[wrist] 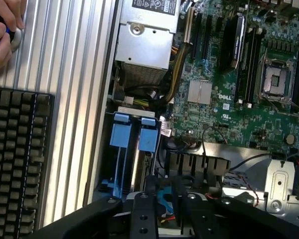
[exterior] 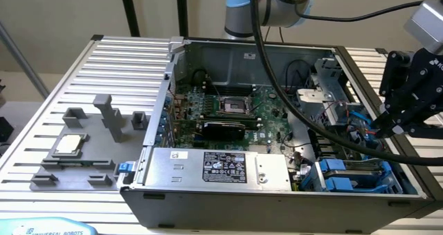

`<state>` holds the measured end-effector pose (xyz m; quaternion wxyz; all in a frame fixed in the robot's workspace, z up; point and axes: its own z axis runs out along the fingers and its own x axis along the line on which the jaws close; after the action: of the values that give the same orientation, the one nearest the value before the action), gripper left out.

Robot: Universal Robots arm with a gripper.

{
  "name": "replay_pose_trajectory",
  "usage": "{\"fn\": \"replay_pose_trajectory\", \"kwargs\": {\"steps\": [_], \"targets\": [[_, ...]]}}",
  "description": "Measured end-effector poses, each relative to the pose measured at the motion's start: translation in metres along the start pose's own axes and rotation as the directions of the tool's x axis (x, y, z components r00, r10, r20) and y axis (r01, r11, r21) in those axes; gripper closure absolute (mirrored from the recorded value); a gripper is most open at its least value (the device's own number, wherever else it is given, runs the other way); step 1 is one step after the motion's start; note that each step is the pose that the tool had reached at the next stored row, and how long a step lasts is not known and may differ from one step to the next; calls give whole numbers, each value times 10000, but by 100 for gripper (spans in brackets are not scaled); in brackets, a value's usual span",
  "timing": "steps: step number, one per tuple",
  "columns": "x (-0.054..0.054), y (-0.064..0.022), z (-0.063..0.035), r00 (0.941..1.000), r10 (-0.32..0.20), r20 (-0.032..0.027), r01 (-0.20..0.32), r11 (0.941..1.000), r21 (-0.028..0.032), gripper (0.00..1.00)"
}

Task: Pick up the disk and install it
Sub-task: 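Insert the first disk wire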

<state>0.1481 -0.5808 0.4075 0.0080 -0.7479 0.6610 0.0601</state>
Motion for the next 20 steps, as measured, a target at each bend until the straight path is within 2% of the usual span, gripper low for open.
{"fn": "replay_pose_trajectory", "kwargs": {"steps": [2, 3, 4, 10, 16, 20], "targets": [[-7, -55, -1, 10000, -1, 1, 1, 10000, 0, 82], [-14, -84, 2, 10000, -1, 1, 1, 10000, 1, 82], [-21, -110, 6, 10000, -1, 1, 1, 10000, 0, 89], [-77, -200, 109, 10000, 0, 1, 0, 10000, 0, 89], [-86, -303, 212, 10000, -1, 0, 1, 10000, 0, 89], [-76, -328, 283, 10000, 1, -1, -1, 10000, 0, 89]]}}
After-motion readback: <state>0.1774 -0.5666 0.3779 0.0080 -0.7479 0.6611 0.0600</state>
